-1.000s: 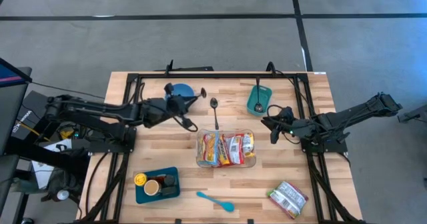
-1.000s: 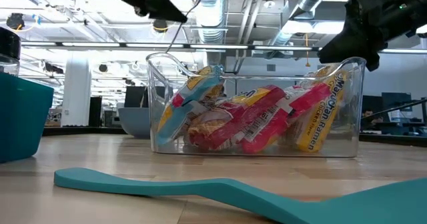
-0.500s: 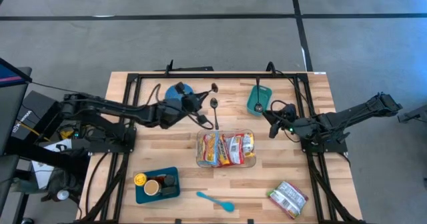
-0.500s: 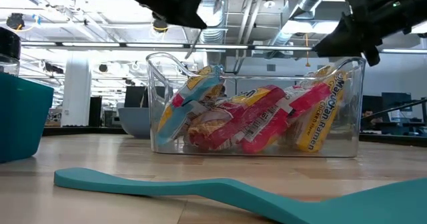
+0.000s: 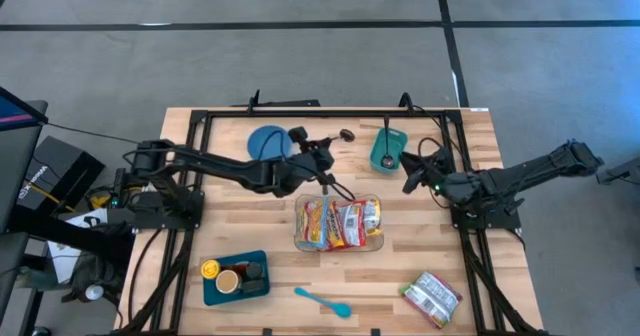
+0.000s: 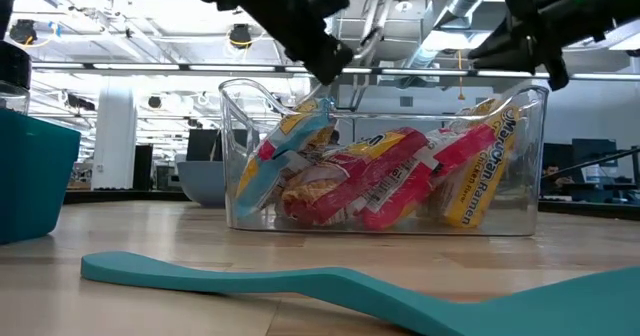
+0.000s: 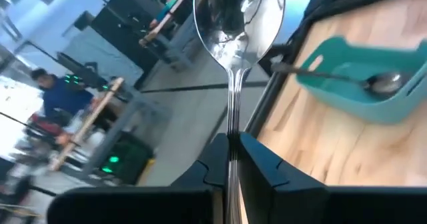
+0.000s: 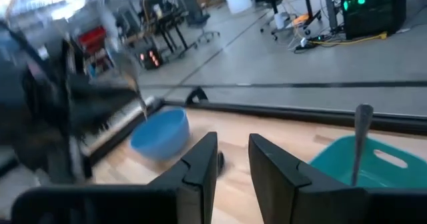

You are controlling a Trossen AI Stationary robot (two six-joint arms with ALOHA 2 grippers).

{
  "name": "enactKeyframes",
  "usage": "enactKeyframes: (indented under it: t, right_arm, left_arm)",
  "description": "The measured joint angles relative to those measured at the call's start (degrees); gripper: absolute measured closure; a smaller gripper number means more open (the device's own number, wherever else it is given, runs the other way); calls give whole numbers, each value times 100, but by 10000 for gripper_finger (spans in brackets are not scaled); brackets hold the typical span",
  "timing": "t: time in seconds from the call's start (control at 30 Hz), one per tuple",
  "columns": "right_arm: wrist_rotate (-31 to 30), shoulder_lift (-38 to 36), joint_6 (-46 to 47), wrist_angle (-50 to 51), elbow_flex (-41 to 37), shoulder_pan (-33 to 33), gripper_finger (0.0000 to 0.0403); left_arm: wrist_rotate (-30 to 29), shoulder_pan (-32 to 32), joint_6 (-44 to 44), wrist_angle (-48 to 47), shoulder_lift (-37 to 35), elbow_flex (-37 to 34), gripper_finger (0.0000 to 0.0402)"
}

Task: Pick & Place Food Item
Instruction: Put the silver spoon into the blue bin

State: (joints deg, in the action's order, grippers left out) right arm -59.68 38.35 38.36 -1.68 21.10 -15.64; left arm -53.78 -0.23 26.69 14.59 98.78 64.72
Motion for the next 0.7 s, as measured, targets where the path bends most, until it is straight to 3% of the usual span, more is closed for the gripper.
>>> enactKeyframes:
  t: [0.2,0.4,0.7]
  right_arm:
    - [366,-2,52,-755,0,476,321]
    - [1911,-11,-70,-845,260,1244,321]
    - [3363,296,270,1009,1357,2302,321]
  left_arm:
    - [-156,-4,626,-19,458,316,389]
    - [-176,-7,1213,-31,639,399,389]
    - [-178,-7,2607,131,634,405,389]
